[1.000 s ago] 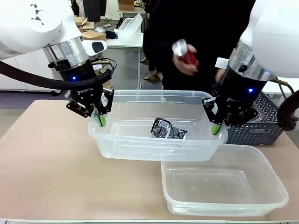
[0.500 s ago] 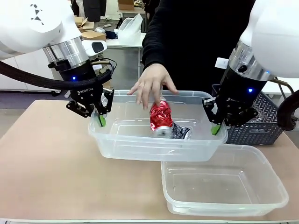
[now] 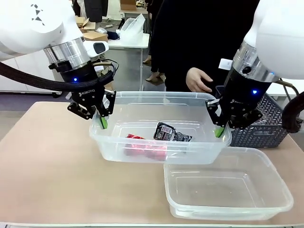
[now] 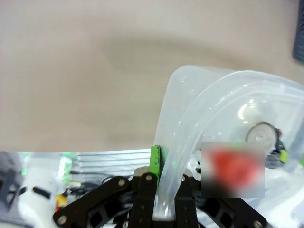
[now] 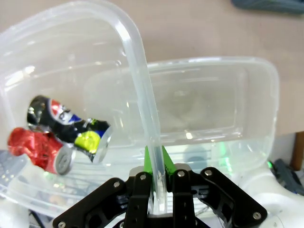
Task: Sort the waste into each basket.
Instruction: Offer the picked Organizing box to the human.
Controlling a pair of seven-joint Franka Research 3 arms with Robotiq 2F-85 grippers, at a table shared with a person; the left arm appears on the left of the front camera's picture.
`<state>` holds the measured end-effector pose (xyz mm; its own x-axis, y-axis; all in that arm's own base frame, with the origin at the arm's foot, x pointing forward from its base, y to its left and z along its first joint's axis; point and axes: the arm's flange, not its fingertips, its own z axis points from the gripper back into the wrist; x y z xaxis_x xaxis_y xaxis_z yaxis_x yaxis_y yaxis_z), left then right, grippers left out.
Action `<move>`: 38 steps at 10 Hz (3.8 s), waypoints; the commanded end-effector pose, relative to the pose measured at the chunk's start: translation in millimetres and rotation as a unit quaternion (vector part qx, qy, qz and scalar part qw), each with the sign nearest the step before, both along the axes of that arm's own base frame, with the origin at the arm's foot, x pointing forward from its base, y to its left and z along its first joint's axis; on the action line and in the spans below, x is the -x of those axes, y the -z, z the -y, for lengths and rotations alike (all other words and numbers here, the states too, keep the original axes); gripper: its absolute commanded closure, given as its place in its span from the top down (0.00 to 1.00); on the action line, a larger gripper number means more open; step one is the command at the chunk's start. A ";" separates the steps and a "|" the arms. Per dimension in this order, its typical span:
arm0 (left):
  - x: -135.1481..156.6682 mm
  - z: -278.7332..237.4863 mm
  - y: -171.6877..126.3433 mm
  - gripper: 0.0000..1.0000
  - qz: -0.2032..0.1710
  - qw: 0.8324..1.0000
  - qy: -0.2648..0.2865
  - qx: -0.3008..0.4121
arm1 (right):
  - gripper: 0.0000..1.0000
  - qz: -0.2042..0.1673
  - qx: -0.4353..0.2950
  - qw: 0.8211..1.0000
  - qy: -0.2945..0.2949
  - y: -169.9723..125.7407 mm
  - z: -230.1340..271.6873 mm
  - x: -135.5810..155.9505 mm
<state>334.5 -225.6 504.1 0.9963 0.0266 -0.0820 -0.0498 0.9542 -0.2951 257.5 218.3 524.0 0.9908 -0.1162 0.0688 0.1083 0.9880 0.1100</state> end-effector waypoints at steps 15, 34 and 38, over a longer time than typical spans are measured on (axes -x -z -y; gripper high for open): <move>0.4 -4.9 -2.5 0.05 0.003 1.000 -0.011 0.001 | 0.06 -0.003 -0.004 1.000 -0.003 -3.5 1.4 -0.8; -50.0 4.4 -13.1 0.05 0.030 0.999 -0.020 -0.010 | 0.06 -0.029 0.027 0.998 -0.043 -10.3 1.6 -65.6; -169.7 1.0 -13.1 0.05 0.087 0.993 -0.073 -0.028 | 0.06 -0.067 0.038 0.996 -0.040 -22.4 16.3 -185.4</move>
